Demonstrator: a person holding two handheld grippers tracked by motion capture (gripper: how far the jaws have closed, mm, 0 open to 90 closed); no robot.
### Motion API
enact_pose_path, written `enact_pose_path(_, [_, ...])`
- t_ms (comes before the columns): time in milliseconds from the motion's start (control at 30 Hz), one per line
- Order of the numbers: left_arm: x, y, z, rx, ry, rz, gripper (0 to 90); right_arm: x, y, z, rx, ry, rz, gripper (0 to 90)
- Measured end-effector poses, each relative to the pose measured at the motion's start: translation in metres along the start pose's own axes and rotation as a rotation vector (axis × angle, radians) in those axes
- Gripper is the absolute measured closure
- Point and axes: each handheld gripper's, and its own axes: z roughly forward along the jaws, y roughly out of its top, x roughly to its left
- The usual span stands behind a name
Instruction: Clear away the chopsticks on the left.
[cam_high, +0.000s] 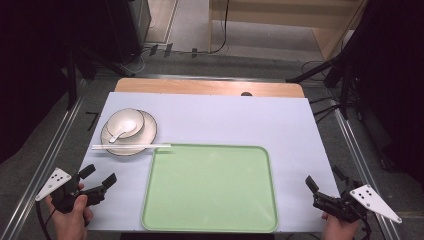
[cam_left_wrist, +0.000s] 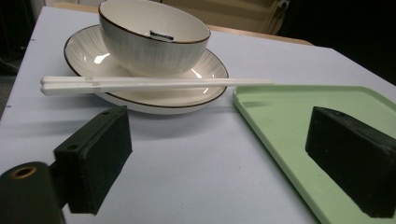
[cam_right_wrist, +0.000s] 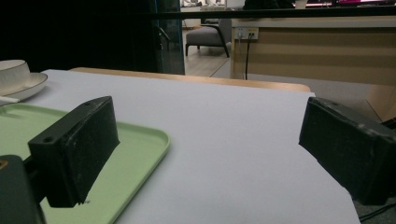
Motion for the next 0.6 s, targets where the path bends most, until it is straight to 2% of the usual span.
enact_pose_path(67, [-0.001, 0.001, 0.001, 0.009, 0.003, -0.008, 18.1, 0.000, 0.000, 0.001, -0.004, 0.008, 0.010, 4.7])
enact_pose_path(100, [-0.002, 0.002, 0.002, 0.021, 0.008, -0.009, 18.1, 0.000, 0.000, 0.001, -0.004, 0.008, 0.010, 4.7])
enact_pose_path(133, [-0.006, 0.005, 0.004, 0.035, 0.028, 0.000, 34.2, 0.002, 0.001, 0.002, 0.004, 0.009, 0.023, 4.7])
enact_pose_path(200, [-0.008, 0.007, 0.005, 0.043, 0.034, 0.007, 52.3, 0.004, 0.002, 0.003, 0.007, -0.002, 0.021, 4.7])
enact_pose_path(233, [-0.010, 0.010, 0.008, 0.057, 0.008, 0.009, 64.2, 0.008, 0.005, 0.004, 0.009, -0.028, -0.004, 4.7])
enact_pose_path(300, [-0.013, 0.014, 0.014, 0.082, -0.014, 0.018, 78.8, 0.012, 0.007, 0.004, 0.007, -0.036, -0.036, 4.7])
enact_pose_path(367, [-0.016, 0.020, 0.021, 0.111, -0.027, 0.046, 89.3, 0.014, 0.007, 0.005, 0.011, -0.033, -0.047, 4.7])
enact_pose_path(467, [-0.020, 0.028, 0.029, 0.140, -0.042, 0.078, 90.0, 0.014, 0.006, 0.006, 0.025, -0.021, -0.043, 4.7])
enact_pose_path(533, [-0.026, 0.039, 0.044, 0.179, -0.062, 0.122, 90.0, 0.016, 0.006, 0.008, 0.041, 0.008, -0.050, 4.7])
enact_pose_path(600, [-0.031, 0.045, 0.054, 0.210, -0.069, 0.125, 90.0, 0.019, 0.006, 0.008, 0.047, 0.017, -0.080, 4.7])
